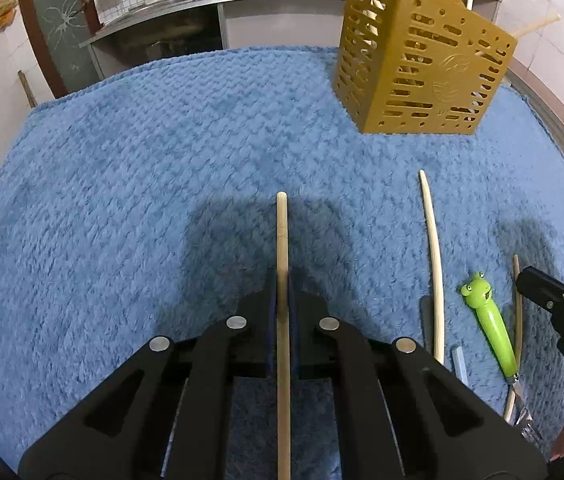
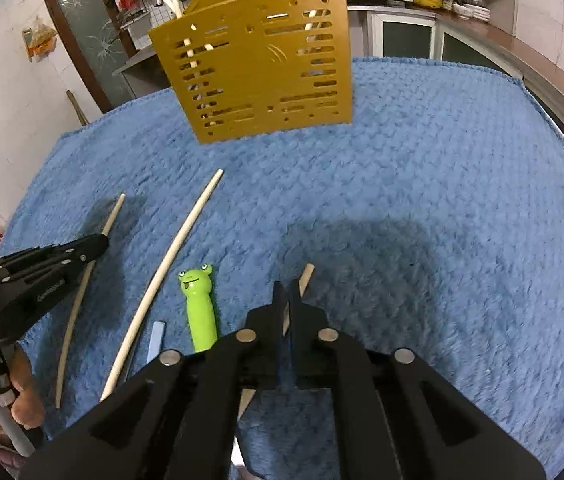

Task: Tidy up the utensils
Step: 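Close the left tool on a chopstick while the right tool closes on another, then lift the left tool's chopstick over the yellow holder while the right tool carries its own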

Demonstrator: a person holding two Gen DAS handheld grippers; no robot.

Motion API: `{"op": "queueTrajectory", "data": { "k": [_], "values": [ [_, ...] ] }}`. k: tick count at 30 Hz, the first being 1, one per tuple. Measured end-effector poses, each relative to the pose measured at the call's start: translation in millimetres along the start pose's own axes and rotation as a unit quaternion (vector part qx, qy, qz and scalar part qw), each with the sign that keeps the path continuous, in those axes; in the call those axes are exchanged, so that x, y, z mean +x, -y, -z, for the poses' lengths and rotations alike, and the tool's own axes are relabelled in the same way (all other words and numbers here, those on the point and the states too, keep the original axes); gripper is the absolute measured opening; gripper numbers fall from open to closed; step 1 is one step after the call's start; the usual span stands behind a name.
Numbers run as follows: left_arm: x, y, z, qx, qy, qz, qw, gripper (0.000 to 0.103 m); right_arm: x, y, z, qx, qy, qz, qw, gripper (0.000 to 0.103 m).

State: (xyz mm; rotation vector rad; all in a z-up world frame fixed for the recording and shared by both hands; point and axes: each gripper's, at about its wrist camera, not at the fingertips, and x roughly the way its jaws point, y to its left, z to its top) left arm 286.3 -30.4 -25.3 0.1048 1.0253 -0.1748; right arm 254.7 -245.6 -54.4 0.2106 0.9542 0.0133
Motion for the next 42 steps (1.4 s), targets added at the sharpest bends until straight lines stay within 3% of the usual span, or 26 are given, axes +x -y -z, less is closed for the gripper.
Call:
{"op": "queueTrajectory", "data": {
  "k": [9,10,11,12,16,18,22,24,27,32,35,38,42],
  "values": [
    [2,7,3,0.018,0.015,-0.016,0.9996,0.005,-1,-7,0,0.024,-0.013,0.035,0.999,0.007],
    [2,5,3,0.015,0.015,-0.012,0.9997,0.005,-1,-8,0,0.026,-0.015,0.038,0.999,0.013],
    [2,3,3,0.012,0.015,-0.007,0.9998,0.005,0,-8,1,0.027,-0.016,0.041,0.999,0.03],
    [2,2,2,0.011,0.015,-0.003,0.9998,0.005,1,-8,1,0.029,-0.015,0.042,0.999,0.038],
    [2,-2,2,0.008,0.014,0.005,0.9999,0.005,9,-17,1,0.019,-0.016,0.068,0.997,0.033],
    [4,-4,2,0.007,0.013,0.007,0.9999,0.005,11,-22,-1,0.007,-0.017,0.081,0.997,0.022],
    [8,1,-4,0.015,0.005,0.0,0.9999,0.005,17,-21,-15,0.013,-0.037,0.082,0.996,0.02],
    [9,5,-7,0.018,0.002,-0.006,0.9998,0.005,19,-19,-19,0.016,-0.042,0.074,0.996,0.009],
    [8,4,-6,0.014,0.006,-0.001,0.9999,0.004,15,-9,-18,0.026,-0.037,0.047,0.998,0.007],
    [-5,-16,-6,-0.039,0.015,0.062,0.9972,0.004,-1,12,-23,0.04,-0.011,-0.004,0.999,0.007],
    [-15,-19,-9,-0.053,0.035,0.078,0.9949,0.004,-6,18,-28,0.042,-0.003,-0.024,0.999,0.007],
    [-21,-20,-13,-0.06,0.043,0.082,0.9938,0.004,-13,26,-31,0.039,0.017,-0.007,0.999,0.007],
    [-23,-16,-21,-0.064,0.045,0.08,0.9937,0.004,-13,43,-41,0.046,0.021,-0.02,0.999,0.007]
  ]
}}
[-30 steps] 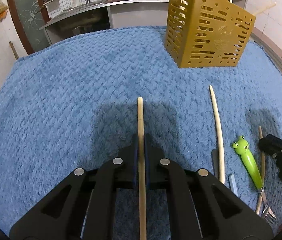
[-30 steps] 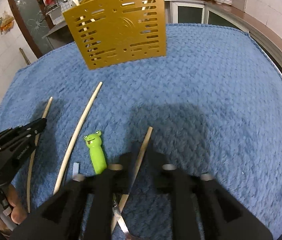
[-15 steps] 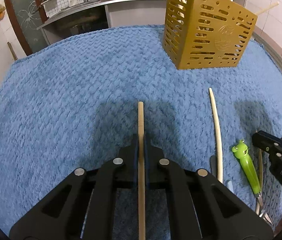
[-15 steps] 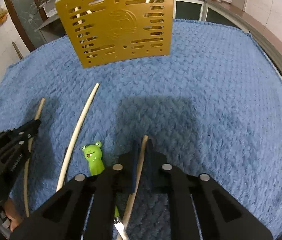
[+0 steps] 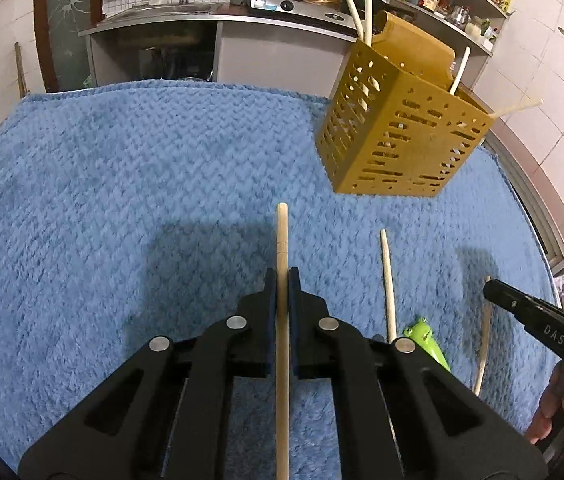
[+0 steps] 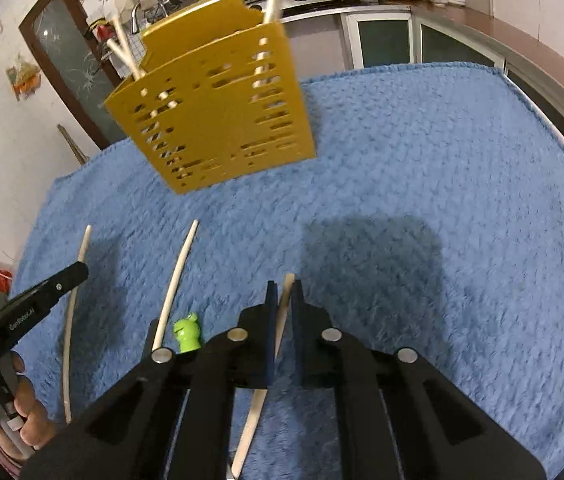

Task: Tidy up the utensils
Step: 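Lift the left tool's chopstick over the yellow holder while the right tool carries its own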

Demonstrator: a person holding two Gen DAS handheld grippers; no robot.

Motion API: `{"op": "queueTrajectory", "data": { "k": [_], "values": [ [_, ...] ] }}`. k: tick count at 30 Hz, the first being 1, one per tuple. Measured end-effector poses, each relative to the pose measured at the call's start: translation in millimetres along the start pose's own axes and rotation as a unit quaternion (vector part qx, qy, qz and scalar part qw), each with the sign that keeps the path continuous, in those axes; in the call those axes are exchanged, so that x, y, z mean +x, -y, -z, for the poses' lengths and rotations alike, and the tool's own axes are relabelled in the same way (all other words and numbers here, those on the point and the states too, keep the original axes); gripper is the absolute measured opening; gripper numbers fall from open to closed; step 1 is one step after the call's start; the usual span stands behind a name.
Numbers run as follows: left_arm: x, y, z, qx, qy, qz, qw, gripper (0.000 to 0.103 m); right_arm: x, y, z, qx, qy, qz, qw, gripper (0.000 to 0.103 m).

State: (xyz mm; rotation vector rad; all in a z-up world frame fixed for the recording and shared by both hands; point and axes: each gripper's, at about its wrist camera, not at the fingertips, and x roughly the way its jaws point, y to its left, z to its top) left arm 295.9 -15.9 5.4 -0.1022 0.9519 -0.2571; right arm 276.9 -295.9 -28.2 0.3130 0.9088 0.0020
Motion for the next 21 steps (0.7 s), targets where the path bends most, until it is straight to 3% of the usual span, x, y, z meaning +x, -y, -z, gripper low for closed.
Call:
{"op": "queueTrajectory", "data": {
  "k": [6,14,21],
  "values": [
    [-20,12,-7,0.008,0.038,0.007,0.9992,0.004,-34,5,-12,-0.028,0.087,-0.01,0.996,0.007],
    [-73,40,-29,0.019,0.135,0.04,0.9898,0.004,-105,-7,-36,-0.07,0.225,0.004,0.972,0.005],
    [-86,59,-50,0.026,0.167,0.057,0.984,0.004,-130,-19,-62,-0.1,0.286,0.001,0.953,0.005]
  ]
}}
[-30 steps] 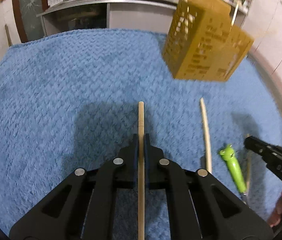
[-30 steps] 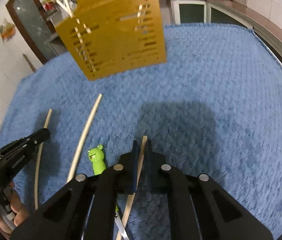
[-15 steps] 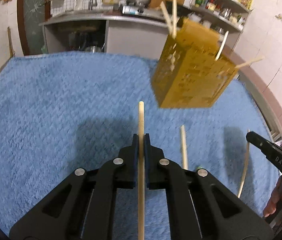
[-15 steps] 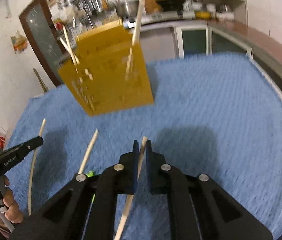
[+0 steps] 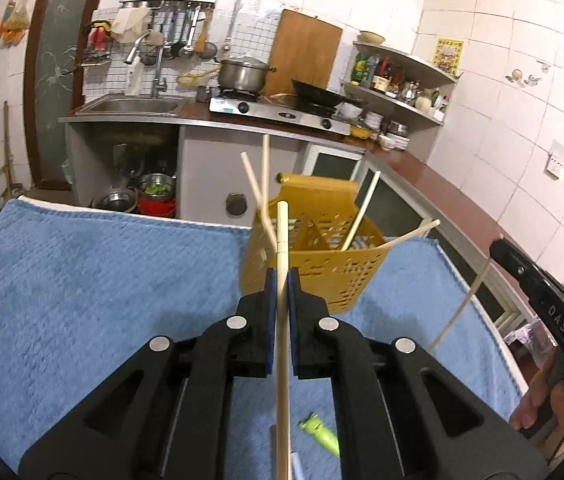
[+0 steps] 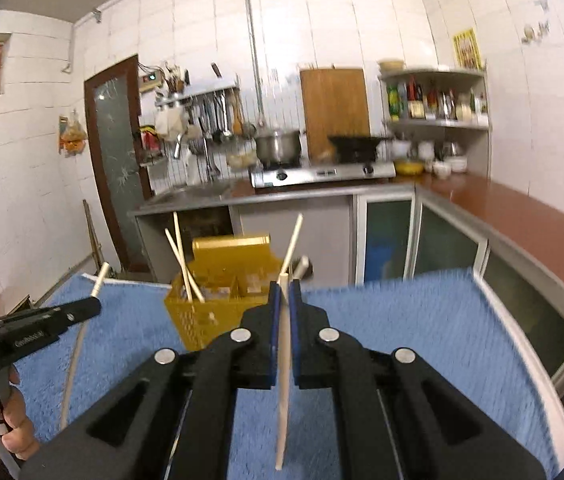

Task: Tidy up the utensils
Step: 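Lift the left tool's chopstick over the yellow holder while the right tool carries its own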

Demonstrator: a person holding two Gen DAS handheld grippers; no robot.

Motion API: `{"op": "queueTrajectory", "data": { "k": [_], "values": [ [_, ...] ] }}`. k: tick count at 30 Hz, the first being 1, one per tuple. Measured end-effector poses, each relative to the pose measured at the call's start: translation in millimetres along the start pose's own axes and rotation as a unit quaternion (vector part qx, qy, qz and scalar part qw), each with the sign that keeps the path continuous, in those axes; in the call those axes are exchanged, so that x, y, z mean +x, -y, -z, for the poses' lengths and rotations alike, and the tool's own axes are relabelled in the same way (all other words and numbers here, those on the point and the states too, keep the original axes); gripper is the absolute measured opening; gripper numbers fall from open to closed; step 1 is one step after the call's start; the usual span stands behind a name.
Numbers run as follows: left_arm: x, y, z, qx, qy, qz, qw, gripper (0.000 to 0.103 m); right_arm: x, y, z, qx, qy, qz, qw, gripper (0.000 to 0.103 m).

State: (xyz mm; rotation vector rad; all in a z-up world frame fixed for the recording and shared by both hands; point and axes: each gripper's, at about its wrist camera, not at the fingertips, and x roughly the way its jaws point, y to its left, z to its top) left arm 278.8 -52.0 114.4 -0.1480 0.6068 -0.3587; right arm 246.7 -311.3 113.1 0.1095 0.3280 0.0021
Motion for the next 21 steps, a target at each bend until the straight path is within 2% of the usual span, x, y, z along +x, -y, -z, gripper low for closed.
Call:
{"op": "queueTrajectory", "data": {
  "k": [4,8,12,15,17,21],
  "values": [
    [10,8,-10,0.027,0.007,-0.025,0.9993,0.004,6,-2,-13,-0.005,0.006,-0.008,1.0,0.005],
    [22,3,-17,0.014,0.002,-0.022,0.9997,0.004,14,-1,-18,-0.003,0.012,-0.016,1.0,0.005],
    [40,2,-24,0.037,-0.002,-0.038,0.9986,0.005,21,-3,-20,-0.002,0.017,-0.021,1.0,0.005],
    [39,6,-33,0.038,0.0,-0.038,0.9985,0.004,20,-4,-26,-0.001,0.026,-0.027,0.999,0.005],
    [27,14,-44,0.049,0.027,-0.043,0.9975,0.004,14,-4,-37,0.0,0.043,-0.028,0.999,0.005],
    [8,28,-71,0.056,0.071,-0.029,0.9954,0.004,9,-5,-66,0.01,0.078,-0.033,0.996,0.005]
  ]
}}
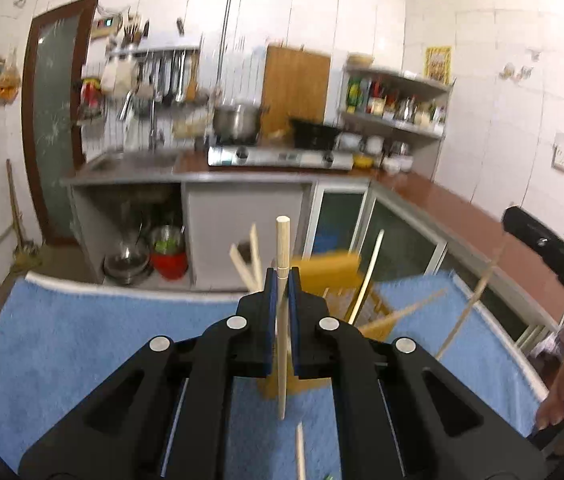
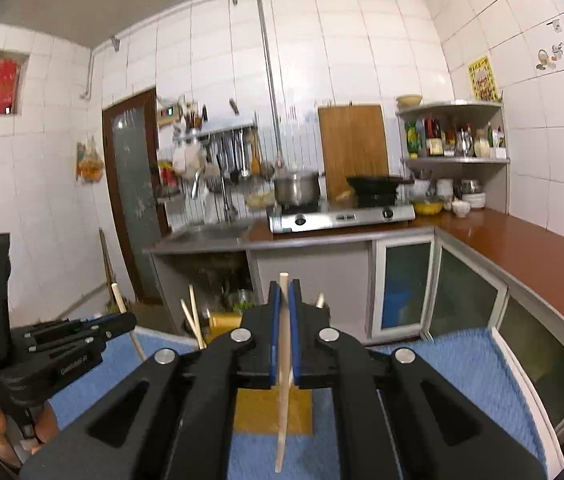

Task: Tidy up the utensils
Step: 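Lift the left tool's chopstick over the yellow holder while the right tool carries its own, then lower the left tool's chopstick into the holder and open while the right tool does likewise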

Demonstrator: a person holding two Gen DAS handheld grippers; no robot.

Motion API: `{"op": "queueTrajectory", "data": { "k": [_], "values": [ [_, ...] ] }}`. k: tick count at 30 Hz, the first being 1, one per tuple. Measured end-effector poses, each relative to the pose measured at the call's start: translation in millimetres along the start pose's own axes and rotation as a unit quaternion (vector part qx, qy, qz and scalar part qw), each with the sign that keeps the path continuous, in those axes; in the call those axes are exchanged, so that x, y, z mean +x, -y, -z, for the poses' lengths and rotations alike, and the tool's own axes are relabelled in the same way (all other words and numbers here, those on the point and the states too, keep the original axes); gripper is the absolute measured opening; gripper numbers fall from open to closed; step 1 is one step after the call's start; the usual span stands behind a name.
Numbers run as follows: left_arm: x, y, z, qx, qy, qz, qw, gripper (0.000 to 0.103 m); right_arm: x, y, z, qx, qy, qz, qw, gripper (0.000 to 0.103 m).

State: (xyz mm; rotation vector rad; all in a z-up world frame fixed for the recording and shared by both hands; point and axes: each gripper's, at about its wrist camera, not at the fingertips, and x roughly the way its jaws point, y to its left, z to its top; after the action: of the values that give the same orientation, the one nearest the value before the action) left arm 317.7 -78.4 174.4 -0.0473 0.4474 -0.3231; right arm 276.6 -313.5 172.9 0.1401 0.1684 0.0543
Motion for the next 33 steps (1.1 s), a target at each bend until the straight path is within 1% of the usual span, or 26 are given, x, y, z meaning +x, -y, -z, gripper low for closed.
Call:
{"op": "queueTrajectory", "data": {
  "k": [2,3,4,6,8,10,12,15,18,20,21,23,24,28,31,33],
  "values": [
    [-7,0,-15,-0.021,0.035,0.012,0.9991,0.004,1,-3,-11,-0.002,0.029,0.007,1.0,0.005],
    [-9,1,-19,-0.026,0.045,0.015,0.9985,0.004,2,-4,-15,-0.001,0.046,0.009,0.999,0.005],
    [-12,0,-23,-0.033,0.068,0.018,0.997,0.004,3,-4,-18,0.002,0.058,0.008,0.998,0.005],
    [-16,0,-27,-0.041,0.101,0.017,0.9939,0.004,3,-6,-21,0.009,0.086,0.009,0.996,0.005],
    [-17,-3,-28,-0.055,0.124,0.022,0.9905,0.004,3,-5,-19,0.013,0.115,0.012,0.993,0.005],
    [-16,-6,-29,-0.063,0.143,0.018,0.9876,0.004,8,-5,-17,0.017,0.122,0.013,0.992,0.005],
    [-8,-9,-28,-0.068,0.15,0.018,0.9862,0.004,17,-6,-15,0.015,0.119,0.016,0.993,0.005],
    [9,-12,-26,-0.076,0.142,0.017,0.9868,0.004,35,-6,-6,0.009,0.112,0.023,0.993,0.005],
    [33,-15,-19,-0.073,0.125,0.013,0.9893,0.004,51,-7,2,0.0,0.098,0.025,0.995,0.005],
    [51,-17,-11,-0.07,0.101,0.013,0.9923,0.004,61,-6,9,-0.007,0.086,0.027,0.996,0.005],
    [58,-18,-7,-0.069,0.091,0.013,0.9934,0.004,67,-5,12,-0.009,0.075,0.025,0.997,0.005],
    [76,-20,3,-0.064,0.054,0.017,0.9963,0.004,80,-2,19,-0.008,0.04,0.016,0.999,0.005],
    [80,-21,7,-0.063,0.044,0.015,0.997,0.004,85,-1,23,-0.008,0.025,0.014,1.0,0.005],
    [95,-25,25,-0.043,-0.002,-0.005,0.9991,0.005,97,3,37,-0.002,-0.018,0.012,1.0,0.005],
    [97,-25,35,-0.037,-0.027,-0.014,0.9989,0.007,101,4,46,-0.004,-0.048,0.009,0.999,0.005],
    [93,-23,39,-0.029,-0.032,-0.022,0.9988,0.007,103,2,51,-0.011,-0.075,0.005,0.997,0.006]
  ]
}}
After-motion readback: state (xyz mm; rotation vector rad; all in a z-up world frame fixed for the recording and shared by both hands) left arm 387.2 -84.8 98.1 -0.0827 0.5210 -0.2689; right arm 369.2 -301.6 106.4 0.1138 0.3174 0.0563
